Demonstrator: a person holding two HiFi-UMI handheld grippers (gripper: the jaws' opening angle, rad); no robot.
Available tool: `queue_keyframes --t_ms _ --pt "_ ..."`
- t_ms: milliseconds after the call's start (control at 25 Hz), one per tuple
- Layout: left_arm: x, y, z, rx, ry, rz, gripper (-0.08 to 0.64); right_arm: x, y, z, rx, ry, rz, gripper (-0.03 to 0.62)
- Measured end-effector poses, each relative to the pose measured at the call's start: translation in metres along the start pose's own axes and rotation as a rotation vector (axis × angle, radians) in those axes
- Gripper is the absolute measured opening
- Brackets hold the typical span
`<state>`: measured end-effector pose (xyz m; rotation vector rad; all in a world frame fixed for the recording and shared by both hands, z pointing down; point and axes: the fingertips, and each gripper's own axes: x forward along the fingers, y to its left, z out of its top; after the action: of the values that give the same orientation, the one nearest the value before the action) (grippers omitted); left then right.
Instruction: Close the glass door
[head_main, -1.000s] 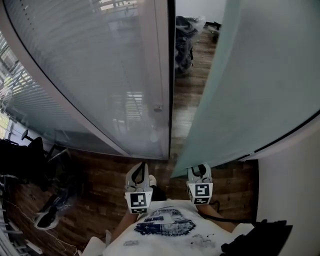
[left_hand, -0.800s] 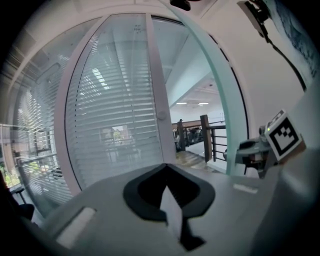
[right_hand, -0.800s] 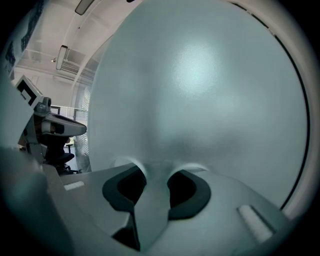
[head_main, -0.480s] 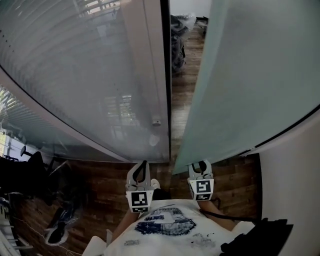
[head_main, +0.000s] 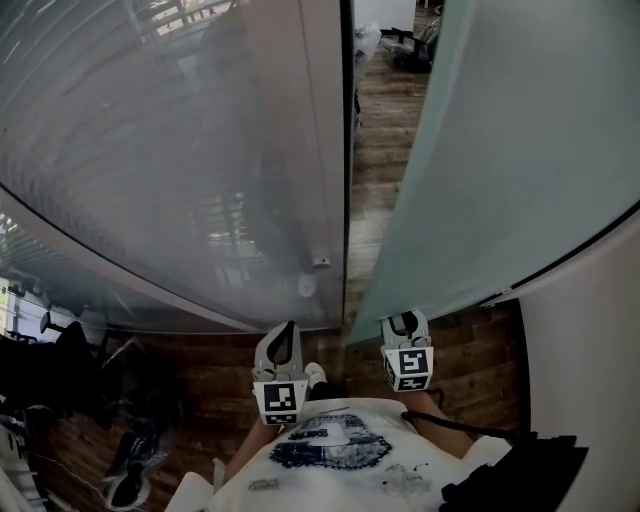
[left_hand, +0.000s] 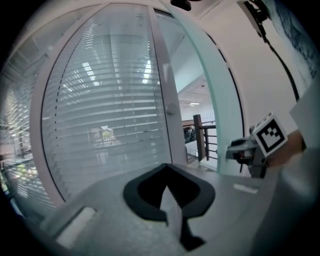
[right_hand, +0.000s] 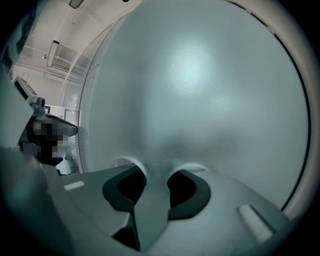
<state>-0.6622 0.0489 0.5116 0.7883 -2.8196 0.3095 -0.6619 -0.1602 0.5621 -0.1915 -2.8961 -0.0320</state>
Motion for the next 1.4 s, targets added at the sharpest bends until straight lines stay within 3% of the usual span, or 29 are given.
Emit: queue_keyframes --t_ms 760,1400 --pt "0.025 0.002 -0.01 -0.03 0.034 -0.122 0.002 0.053 -0.016 0.013 0.012 -0.002 -0.052 0.115" --pt "0.015 0.023 -0.033 -0.046 0.081 -0.086 0.002 0.105 -0.034 0.025 0.02 -0.006 -0.102 0.115"
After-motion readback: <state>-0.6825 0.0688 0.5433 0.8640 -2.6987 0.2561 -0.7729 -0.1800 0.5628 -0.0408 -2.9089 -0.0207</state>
